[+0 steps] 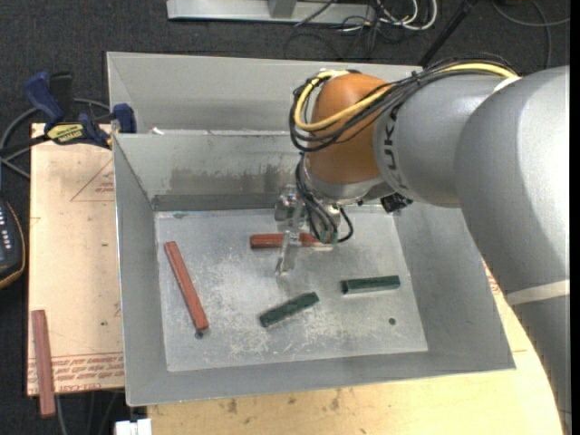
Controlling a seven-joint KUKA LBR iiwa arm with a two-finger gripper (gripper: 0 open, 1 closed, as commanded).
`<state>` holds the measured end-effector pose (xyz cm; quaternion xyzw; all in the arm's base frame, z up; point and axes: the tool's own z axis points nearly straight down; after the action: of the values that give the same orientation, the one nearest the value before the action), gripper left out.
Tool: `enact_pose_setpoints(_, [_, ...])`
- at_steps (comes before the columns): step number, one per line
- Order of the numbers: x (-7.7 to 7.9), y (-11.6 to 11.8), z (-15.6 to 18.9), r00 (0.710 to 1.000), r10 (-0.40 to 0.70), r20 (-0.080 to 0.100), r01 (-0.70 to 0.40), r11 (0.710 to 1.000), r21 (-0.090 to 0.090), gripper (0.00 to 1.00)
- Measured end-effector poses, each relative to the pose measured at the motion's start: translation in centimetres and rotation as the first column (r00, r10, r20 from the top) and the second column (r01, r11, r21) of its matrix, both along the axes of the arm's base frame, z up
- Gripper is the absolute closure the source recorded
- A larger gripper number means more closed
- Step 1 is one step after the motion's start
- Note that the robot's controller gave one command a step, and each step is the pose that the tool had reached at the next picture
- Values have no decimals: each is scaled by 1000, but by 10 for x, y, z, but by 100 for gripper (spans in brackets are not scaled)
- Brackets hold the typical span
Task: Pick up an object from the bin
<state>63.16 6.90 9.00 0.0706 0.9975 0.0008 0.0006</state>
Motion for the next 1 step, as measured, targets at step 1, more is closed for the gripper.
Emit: enact_pose_setpoints(1, [0, 0, 0, 1000, 0, 0, 0, 1000, 0, 100])
